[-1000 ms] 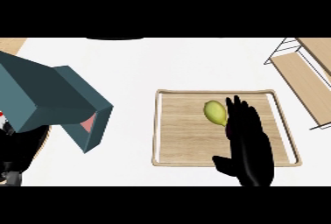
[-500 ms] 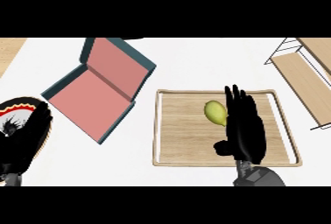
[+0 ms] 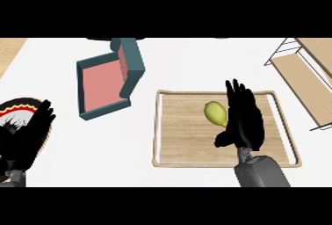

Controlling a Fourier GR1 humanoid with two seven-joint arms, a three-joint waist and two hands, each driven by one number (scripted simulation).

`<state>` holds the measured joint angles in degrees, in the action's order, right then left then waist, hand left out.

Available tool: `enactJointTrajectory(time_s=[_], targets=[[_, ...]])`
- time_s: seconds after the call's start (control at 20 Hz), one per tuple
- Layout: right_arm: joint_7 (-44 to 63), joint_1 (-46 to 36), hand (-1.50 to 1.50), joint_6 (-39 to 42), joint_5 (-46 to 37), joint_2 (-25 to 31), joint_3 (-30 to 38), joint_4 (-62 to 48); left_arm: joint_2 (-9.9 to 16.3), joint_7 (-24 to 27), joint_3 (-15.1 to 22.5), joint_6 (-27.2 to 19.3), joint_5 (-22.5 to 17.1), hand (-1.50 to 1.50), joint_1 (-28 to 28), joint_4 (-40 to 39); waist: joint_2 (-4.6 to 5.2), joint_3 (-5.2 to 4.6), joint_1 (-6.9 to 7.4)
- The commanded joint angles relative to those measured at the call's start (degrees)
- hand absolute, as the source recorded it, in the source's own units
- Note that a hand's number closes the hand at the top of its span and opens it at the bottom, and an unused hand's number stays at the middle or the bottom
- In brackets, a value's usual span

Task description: Pick the lemon from the tray and place it in the tiered shelf

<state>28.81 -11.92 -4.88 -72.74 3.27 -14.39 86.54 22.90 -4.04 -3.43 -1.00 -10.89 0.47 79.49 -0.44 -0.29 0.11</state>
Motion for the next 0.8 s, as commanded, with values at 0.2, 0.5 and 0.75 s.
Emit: enactJointTrajectory(time_s=[0.2,0.5,0.75], targets=[[2.31,-7.94,-1.5,-0.43,-0.98,-3.13,1.28,-9.62,-1.17,-4.27,-2.17,0.77,0.75,0.0,-3.91,0.33,0.49,0.3,0.17],[-5.97,-5.98,1.5,-3.76,1.84,-1.56,3.75,-12.7,-1.61,-4.51,-2.55,1.86,2.54,0.0,1.54,5.78,0.45,0.31,0.31],[-8.15,-5.96,1.5,-5.11,-0.1,1.21,4.58,-13.0,-3.25,0.1,-3.06,3.77,3.35,0.0,3.74,4.14,0.43,0.3,0.2]])
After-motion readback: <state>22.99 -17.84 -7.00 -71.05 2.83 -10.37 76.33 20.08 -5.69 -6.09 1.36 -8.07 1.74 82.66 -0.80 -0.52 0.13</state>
